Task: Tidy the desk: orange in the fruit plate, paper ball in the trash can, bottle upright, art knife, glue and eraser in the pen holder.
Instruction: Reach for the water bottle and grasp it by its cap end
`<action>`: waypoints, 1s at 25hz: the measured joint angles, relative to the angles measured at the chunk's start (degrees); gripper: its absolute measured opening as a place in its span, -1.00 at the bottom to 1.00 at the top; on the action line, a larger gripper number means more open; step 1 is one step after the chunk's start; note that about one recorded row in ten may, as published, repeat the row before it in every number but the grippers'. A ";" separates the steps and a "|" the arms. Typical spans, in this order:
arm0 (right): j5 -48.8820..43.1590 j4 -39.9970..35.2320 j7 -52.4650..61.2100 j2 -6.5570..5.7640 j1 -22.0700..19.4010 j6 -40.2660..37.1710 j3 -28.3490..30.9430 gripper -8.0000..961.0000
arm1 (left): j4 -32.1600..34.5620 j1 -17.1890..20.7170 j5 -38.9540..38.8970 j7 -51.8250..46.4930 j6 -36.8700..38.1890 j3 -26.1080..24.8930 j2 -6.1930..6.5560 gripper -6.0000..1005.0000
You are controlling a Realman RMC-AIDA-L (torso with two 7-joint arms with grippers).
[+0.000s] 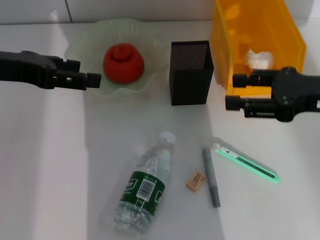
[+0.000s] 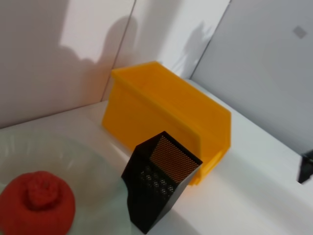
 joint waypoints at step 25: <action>-4.00 27.18 -20.48 -3.66 -2.01 -10.66 13.07 0.39 | -11.22 -14.23 18.26 -25.98 -16.25 32.08 -2.90 0.68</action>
